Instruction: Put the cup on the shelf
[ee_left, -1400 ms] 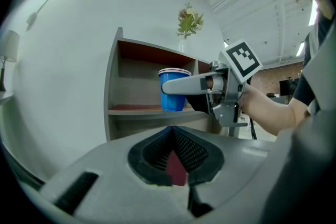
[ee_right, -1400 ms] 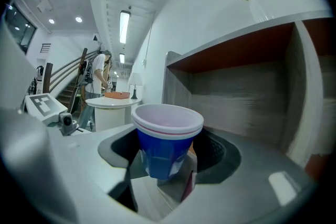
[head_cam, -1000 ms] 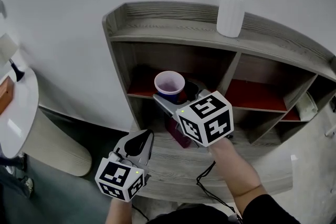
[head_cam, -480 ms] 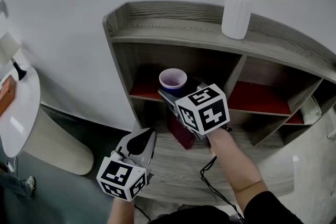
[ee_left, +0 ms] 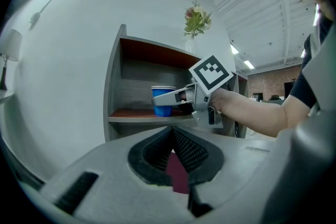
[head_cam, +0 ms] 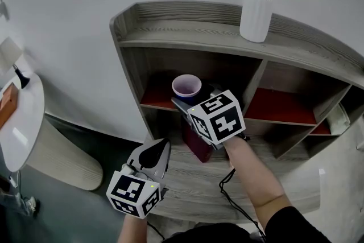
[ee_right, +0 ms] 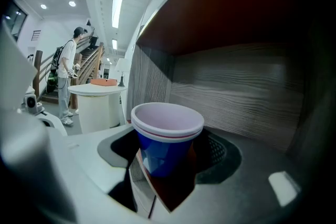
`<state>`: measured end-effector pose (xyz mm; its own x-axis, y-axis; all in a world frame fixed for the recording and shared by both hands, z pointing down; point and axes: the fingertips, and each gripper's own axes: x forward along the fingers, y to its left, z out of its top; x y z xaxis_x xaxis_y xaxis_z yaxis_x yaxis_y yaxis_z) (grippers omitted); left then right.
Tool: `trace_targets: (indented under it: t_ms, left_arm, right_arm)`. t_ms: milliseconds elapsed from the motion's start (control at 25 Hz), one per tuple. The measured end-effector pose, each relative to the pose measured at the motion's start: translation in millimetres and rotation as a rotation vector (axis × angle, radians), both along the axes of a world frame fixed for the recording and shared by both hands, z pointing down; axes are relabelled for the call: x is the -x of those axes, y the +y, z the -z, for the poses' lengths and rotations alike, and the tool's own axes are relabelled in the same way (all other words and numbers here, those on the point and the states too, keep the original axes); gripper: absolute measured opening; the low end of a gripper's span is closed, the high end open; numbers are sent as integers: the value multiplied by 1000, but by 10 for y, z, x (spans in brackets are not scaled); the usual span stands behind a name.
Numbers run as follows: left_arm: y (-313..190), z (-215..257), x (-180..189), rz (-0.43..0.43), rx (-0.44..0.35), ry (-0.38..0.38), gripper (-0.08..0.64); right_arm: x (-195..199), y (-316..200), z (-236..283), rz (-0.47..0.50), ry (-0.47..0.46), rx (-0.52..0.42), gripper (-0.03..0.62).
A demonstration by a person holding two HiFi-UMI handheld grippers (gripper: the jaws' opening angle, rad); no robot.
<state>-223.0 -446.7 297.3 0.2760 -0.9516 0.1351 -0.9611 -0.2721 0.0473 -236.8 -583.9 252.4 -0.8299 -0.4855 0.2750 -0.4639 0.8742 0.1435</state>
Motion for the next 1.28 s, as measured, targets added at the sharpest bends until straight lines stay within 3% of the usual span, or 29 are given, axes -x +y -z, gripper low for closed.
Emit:
trace_targets:
  t_ms: [240,560,760,1040,1280]
  left_arm:
    - [23,0,-47,-10,-5,-2,-6]
    - [83,9,-61,-15,-17,5,-6]
    - [135,8,-96,-25,-29,11,-6]
    - [237,-9,-138,-37,-45,12,-6]
    - [302,-40,-248,-59,-52,6,-6]
  right_arm:
    - [-26,-30,12,-32,-5,-30,324]
    - [-77,-48,16,-83,-13,-48,412]
    - [-159,-109,-24,-131,56,-79,451]
    - [-330,96,-22,-141,-11,-70,451]
    - [-506,338,-37,-148,-59,-75,369]
